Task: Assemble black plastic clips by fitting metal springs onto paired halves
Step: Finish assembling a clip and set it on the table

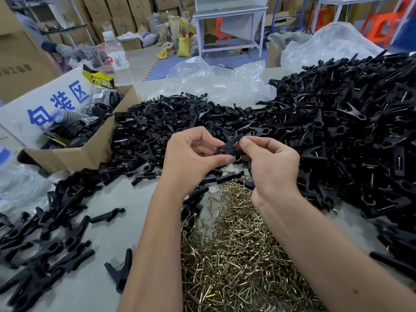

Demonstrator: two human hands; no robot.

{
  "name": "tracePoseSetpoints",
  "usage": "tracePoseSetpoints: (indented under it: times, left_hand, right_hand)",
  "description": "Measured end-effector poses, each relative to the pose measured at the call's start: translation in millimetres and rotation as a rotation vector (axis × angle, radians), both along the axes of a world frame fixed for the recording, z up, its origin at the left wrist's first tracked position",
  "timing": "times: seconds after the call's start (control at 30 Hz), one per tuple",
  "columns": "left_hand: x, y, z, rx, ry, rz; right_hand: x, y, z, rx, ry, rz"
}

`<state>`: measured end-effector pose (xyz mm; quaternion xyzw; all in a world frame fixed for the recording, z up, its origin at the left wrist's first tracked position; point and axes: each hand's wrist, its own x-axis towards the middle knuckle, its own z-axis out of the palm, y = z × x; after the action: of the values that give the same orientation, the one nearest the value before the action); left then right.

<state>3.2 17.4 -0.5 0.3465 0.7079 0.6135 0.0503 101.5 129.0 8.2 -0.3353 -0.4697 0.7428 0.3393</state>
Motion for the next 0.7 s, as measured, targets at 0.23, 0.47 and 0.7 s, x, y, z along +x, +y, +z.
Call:
tracePoseSetpoints:
  times: [0.23,0.47,0.7]
  left_hand:
    - [-3.5,-5.2,-1.0,-0.016,-0.01,0.069]
    - [-2.7,-10.9,3.4,0.056,-0.062,0.005]
    - [-2.7,-9.7,3.8,0.038,-0.039,-0.025]
  right_hand:
    - [1.1,8.3,1.4,-0.045,-0.035,0.237]
    - [5.8,37.7,10.0,0.057,-0.116,0.493]
    - [3.0,29.2,4.2,0.393,-0.16,0.378]
